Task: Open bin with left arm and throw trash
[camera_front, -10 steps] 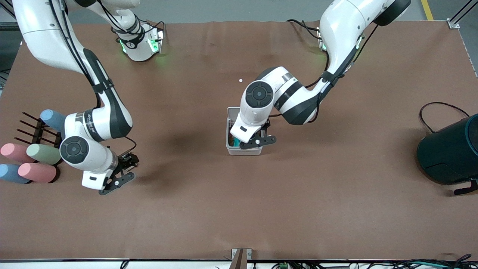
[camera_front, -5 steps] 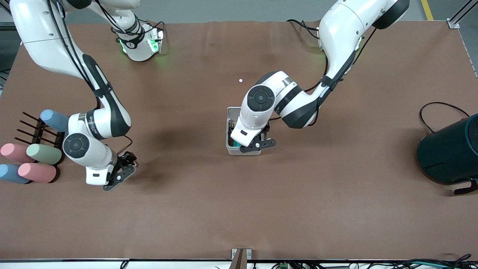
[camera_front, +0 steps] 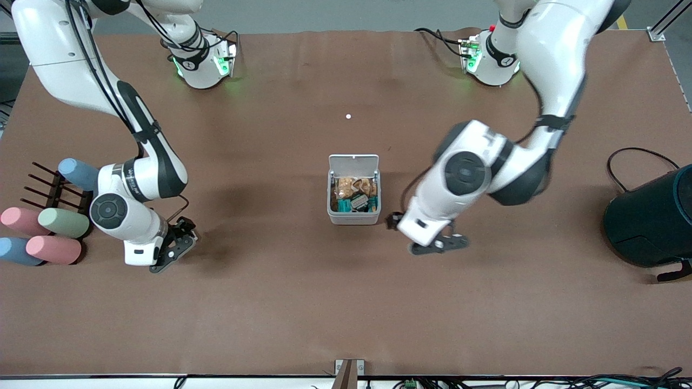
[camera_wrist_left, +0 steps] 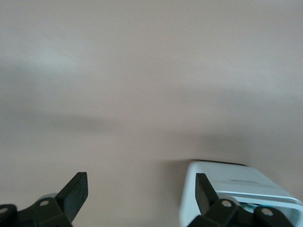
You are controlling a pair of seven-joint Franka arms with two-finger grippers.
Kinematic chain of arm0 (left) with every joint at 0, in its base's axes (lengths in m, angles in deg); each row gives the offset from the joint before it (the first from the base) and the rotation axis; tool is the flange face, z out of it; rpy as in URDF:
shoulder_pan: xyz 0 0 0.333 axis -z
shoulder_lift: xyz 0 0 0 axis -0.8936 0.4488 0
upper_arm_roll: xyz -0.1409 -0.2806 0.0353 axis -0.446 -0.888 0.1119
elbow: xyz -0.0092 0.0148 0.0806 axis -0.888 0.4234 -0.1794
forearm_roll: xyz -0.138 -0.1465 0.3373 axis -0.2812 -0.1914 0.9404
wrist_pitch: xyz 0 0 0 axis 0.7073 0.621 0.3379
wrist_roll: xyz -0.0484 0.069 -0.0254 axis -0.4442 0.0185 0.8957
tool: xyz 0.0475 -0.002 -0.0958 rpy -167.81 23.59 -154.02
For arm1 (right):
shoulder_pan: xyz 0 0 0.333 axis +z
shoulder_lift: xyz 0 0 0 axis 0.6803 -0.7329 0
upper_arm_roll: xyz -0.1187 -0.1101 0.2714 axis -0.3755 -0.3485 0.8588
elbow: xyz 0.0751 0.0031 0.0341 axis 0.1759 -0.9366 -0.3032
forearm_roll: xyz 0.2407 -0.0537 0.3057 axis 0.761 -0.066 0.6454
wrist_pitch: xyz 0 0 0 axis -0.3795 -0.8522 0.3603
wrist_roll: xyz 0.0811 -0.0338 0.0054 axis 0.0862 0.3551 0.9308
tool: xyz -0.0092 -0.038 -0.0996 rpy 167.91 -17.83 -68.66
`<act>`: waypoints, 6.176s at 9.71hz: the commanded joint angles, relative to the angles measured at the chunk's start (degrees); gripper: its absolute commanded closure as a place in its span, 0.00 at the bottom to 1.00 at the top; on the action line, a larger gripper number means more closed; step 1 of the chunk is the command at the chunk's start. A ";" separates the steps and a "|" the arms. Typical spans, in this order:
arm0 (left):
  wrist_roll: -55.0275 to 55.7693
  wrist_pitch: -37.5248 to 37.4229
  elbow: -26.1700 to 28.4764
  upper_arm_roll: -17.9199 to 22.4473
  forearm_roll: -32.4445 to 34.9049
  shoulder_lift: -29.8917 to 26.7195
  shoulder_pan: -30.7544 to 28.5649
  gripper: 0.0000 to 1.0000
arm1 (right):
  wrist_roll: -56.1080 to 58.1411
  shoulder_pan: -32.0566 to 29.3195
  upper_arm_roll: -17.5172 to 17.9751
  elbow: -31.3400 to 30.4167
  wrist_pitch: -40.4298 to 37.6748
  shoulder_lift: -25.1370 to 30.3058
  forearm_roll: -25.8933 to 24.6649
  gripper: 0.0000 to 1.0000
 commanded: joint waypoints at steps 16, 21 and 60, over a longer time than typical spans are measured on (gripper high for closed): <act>-30.98 -26.94 3.74 17.38 -13.42 -28.33 -9.96 0.00 | 0.20 -1.42 0.92 -2.16 1.80 -1.53 -1.71 0.47; -33.80 -26.94 4.54 26.12 -14.08 -29.57 -3.09 0.00 | -0.15 -1.33 3.72 -0.32 -5.83 1.45 8.71 0.48; -37.67 -21.14 13.59 24.89 -13.82 -37.74 -6.08 0.00 | -31.00 18.29 10.32 15.15 -8.11 2.95 34.88 0.10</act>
